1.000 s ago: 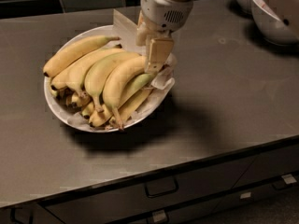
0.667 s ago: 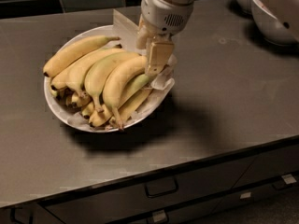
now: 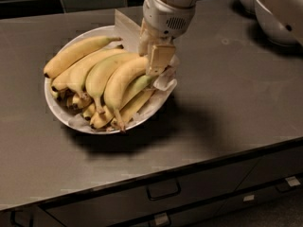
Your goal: Pick banana from white bowl
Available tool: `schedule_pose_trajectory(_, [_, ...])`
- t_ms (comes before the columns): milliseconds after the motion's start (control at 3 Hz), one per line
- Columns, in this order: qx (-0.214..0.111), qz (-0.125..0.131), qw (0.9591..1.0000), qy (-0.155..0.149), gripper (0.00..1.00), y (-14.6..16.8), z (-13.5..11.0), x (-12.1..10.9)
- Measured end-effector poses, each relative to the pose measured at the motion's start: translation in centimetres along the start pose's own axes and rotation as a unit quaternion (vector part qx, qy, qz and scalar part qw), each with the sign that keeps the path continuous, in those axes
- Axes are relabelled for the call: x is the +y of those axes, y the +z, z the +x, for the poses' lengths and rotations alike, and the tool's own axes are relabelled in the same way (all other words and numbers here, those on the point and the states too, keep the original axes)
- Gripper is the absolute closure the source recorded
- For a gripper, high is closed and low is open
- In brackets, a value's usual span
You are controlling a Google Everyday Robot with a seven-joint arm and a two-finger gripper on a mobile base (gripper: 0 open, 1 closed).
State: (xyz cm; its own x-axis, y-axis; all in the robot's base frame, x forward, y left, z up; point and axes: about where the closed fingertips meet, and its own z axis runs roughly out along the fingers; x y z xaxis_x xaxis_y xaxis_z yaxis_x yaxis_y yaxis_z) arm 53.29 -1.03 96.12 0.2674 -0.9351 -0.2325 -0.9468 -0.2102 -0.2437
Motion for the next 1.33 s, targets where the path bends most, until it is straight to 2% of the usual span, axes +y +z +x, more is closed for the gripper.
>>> schedule_pose_trajectory(667, [0.000, -0.005, 1.0000, -0.001, 0.51, 0.51, 0.00, -0.01])
schedule_pose_trajectory(1000, [0.000, -0.008, 1.0000, -0.003, 0.70, 0.76, -0.04, -0.01])
schedule_pose_trajectory(1333, [0.000, -0.008, 1.0000, -0.003, 0.93, 0.76, -0.04, -0.01])
